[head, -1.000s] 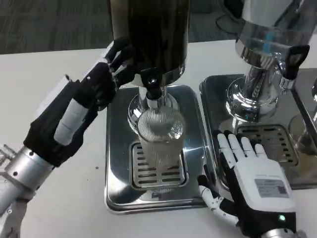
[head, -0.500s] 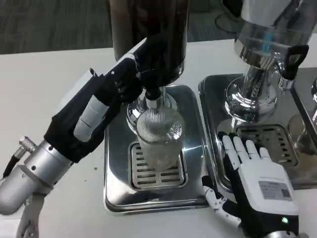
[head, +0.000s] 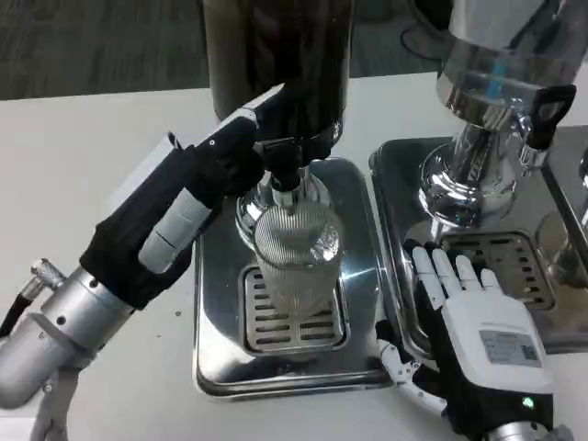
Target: Grasp the cup under the faucet to collect the drink, then remove the cup.
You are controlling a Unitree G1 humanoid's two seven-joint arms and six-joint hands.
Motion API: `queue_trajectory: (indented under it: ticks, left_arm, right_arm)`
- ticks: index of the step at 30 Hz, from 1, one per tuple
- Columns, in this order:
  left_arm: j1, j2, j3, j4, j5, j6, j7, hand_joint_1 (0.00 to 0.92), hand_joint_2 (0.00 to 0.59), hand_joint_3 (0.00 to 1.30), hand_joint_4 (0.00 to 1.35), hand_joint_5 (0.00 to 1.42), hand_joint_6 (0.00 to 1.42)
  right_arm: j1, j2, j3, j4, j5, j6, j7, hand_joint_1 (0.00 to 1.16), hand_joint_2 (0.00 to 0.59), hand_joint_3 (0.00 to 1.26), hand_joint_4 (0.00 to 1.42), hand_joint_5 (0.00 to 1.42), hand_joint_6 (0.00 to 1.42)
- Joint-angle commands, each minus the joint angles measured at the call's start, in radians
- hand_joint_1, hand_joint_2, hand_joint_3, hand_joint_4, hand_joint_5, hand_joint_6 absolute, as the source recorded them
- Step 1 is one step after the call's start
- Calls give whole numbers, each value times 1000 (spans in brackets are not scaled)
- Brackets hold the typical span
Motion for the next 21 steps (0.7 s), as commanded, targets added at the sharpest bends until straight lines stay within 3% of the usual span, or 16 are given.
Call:
queue_trajectory:
  ticks: [1,13,15,21]
  left_arm:
    - [34,30,-30,-38,104,-43,-17,0,107,147,14,269,241]
    - [40,92,-69,-48,335,-147,66,0,126,172,26,247,221]
    - [41,107,-71,-44,372,-165,89,0,127,173,26,244,220]
    - [43,144,-92,-42,504,-216,167,0,125,176,26,240,211]
  right_arm:
    - [-4,-9,-10,13,30,-21,-4,247,416,0,0,0,0]
    - [-9,-16,-27,14,76,-51,-3,255,378,0,0,0,0]
    - [-5,-15,-40,12,110,-66,-5,254,374,0,0,0,0]
    - [-12,-14,-86,-6,247,-124,41,253,292,0,0,0,0]
